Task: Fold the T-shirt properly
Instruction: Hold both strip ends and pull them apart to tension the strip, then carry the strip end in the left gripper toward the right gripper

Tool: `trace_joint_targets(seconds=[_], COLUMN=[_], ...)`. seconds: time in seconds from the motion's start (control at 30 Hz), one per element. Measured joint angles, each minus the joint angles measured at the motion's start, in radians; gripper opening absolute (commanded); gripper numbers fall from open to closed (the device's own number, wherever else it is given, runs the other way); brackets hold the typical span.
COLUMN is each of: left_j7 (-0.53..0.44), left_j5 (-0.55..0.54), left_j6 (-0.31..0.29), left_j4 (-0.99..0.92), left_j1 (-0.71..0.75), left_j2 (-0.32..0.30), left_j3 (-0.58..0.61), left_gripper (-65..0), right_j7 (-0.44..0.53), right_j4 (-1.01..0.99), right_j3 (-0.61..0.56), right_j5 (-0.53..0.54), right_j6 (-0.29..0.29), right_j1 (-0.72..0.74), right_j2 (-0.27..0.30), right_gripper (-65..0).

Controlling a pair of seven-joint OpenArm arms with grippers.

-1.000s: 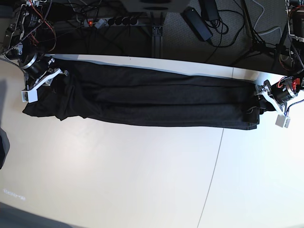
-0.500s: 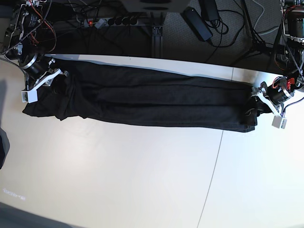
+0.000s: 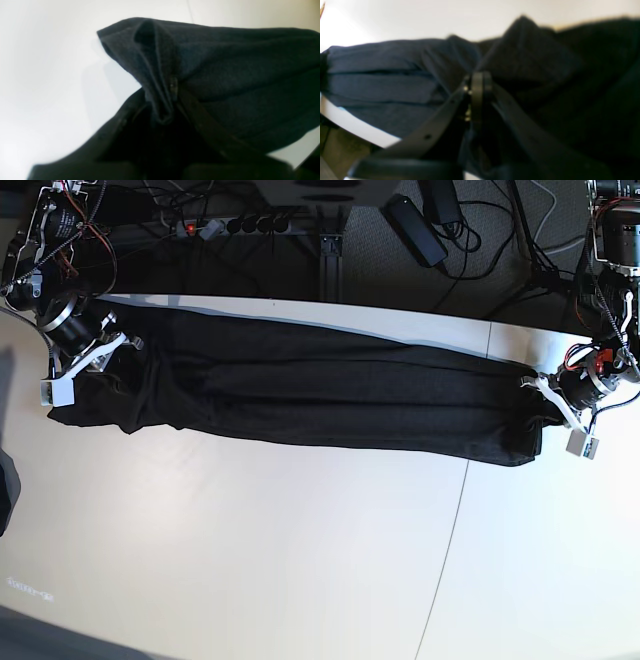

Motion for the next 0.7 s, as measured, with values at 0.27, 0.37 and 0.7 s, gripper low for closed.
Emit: trace_joint_targets(seconds=[0.27,0.37,0.7], left_j7=[-0.005,-0.054,-0.018], left_j5=[0.134,0.166,0.177], left_j6=[0.03,0.096,0.121], left_j4=[-0.007,-0.023,-0.173], left_j1=[-0.117,-0.15,-0.325], left_j2=[0.003,-0.003,-0.015], left_j3=[0.002,0.002,0.002], left_gripper=[-65.0,-65.0,-65.0], right_j7=[-0.021,-0.04,-0.052], right_j4=[0.093,0.092,0.093], right_j3=[0.027,0.047,0.125], right_j5=[0.004,0.003,0.016], right_j6=[0.0,0.0,0.0], right_j1=[0.0,0.0,0.0], right_j2=[0.0,0.0,0.0], right_gripper=[-65.0,-65.0,-65.0])
